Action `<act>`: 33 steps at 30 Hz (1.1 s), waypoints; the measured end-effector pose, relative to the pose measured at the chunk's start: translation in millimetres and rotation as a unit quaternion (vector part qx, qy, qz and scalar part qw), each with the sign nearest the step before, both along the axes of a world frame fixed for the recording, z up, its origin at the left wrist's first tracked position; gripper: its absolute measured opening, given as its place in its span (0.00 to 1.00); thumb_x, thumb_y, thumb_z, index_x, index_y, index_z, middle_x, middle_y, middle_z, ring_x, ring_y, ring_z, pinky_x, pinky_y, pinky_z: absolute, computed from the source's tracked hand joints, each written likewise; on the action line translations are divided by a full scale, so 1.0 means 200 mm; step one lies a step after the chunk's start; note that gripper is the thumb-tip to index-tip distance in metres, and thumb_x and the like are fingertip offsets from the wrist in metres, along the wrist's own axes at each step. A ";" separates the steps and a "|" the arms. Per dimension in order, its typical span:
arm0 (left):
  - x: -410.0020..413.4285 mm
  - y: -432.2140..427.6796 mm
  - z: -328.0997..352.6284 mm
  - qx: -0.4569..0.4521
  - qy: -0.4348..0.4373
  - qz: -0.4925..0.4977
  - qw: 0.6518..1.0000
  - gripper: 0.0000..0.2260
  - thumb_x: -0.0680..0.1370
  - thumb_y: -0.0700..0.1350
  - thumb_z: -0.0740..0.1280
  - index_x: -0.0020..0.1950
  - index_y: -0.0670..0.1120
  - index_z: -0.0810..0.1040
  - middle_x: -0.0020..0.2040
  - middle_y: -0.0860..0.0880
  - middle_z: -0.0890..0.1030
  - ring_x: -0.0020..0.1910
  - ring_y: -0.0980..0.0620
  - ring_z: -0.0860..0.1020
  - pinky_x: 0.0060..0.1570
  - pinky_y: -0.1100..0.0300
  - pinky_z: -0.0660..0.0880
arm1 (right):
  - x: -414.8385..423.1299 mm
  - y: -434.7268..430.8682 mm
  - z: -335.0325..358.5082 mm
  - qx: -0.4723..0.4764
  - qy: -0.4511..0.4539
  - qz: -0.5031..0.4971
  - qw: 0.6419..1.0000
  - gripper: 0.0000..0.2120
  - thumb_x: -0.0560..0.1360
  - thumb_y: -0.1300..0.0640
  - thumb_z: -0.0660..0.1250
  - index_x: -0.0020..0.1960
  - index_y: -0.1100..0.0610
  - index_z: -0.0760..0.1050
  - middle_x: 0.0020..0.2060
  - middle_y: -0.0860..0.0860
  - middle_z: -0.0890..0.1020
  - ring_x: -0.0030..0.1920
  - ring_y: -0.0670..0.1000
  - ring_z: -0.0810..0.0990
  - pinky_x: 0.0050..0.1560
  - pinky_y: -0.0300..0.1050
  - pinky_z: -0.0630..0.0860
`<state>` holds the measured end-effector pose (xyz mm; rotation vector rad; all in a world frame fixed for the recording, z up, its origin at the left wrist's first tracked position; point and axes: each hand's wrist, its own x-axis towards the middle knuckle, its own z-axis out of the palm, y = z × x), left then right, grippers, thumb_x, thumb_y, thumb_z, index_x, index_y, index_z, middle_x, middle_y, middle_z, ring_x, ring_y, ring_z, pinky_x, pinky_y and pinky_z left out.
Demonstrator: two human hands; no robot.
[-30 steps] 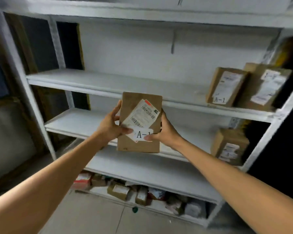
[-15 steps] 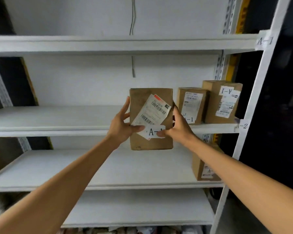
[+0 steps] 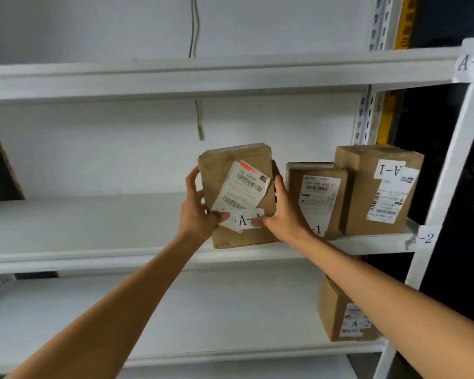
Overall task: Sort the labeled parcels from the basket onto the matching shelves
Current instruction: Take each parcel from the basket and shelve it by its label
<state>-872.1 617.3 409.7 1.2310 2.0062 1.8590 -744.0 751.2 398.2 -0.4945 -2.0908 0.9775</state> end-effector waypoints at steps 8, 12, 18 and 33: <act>-0.05 0.15 -0.10 -0.002 0.036 0.012 0.999 0.45 0.67 0.27 0.71 0.73 0.57 0.53 0.57 0.50 0.75 0.47 0.57 0.79 0.39 0.62 0.80 | -0.04 0.02 -0.10 0.102 -0.084 -0.135 0.982 0.53 0.68 0.61 0.77 0.79 0.54 0.43 0.72 0.58 0.64 0.70 0.55 0.66 0.63 0.48 0.71; -0.05 0.19 -0.10 -0.023 0.053 0.017 0.998 0.46 0.68 0.27 0.71 0.75 0.54 0.51 0.55 0.52 0.74 0.44 0.58 0.78 0.34 0.69 0.77 | -0.03 -0.04 -0.10 0.215 -0.140 -0.230 0.939 0.47 0.70 0.62 0.74 0.77 0.64 0.46 0.71 0.65 0.59 0.70 0.62 0.65 0.62 0.49 0.73; -0.04 0.27 -0.11 -0.021 0.071 0.006 0.997 0.45 0.67 0.29 0.72 0.75 0.54 0.52 0.64 0.45 0.75 0.54 0.49 0.78 0.44 0.59 0.78 | 0.02 0.00 -0.18 0.259 -0.123 -0.229 0.930 0.37 0.70 0.67 0.71 0.72 0.63 0.55 0.66 0.65 0.65 0.66 0.62 0.69 0.55 0.53 0.79; -0.23 -0.18 -0.08 -0.229 0.174 0.022 0.957 0.20 0.69 0.41 0.77 0.58 0.47 0.77 0.50 0.49 0.80 0.48 0.50 0.79 0.50 0.55 0.78 | -0.19 -0.39 -0.02 0.231 -0.266 -0.082 0.932 0.24 0.74 0.58 0.68 0.66 0.61 0.64 0.63 0.58 0.71 0.62 0.58 0.71 0.54 0.45 0.68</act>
